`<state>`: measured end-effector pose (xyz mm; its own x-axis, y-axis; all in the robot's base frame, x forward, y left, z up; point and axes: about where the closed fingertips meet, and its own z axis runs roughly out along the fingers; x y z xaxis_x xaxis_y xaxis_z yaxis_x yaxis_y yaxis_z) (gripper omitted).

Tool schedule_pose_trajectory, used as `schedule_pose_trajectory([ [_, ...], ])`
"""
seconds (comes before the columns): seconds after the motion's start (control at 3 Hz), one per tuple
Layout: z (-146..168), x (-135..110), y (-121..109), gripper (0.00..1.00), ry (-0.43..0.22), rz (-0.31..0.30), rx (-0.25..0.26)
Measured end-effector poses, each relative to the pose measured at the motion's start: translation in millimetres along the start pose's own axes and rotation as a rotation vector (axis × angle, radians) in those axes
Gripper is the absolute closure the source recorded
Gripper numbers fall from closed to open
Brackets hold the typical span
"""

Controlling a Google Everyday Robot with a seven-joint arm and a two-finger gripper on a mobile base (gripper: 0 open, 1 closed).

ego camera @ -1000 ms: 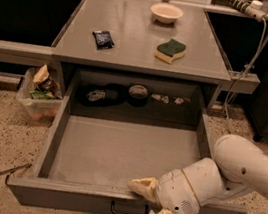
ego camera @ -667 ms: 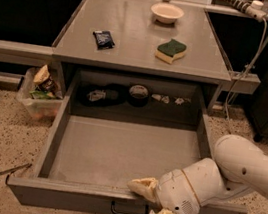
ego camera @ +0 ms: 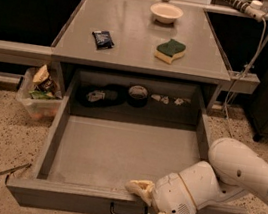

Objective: Open top drawer

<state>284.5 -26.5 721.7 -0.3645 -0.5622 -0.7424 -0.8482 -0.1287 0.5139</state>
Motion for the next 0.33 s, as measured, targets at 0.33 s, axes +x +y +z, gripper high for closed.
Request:
schedule_pose_trajectory([
  [0.33,-1.7,-1.4,-1.1,0.00,0.000,0.000,0.000],
])
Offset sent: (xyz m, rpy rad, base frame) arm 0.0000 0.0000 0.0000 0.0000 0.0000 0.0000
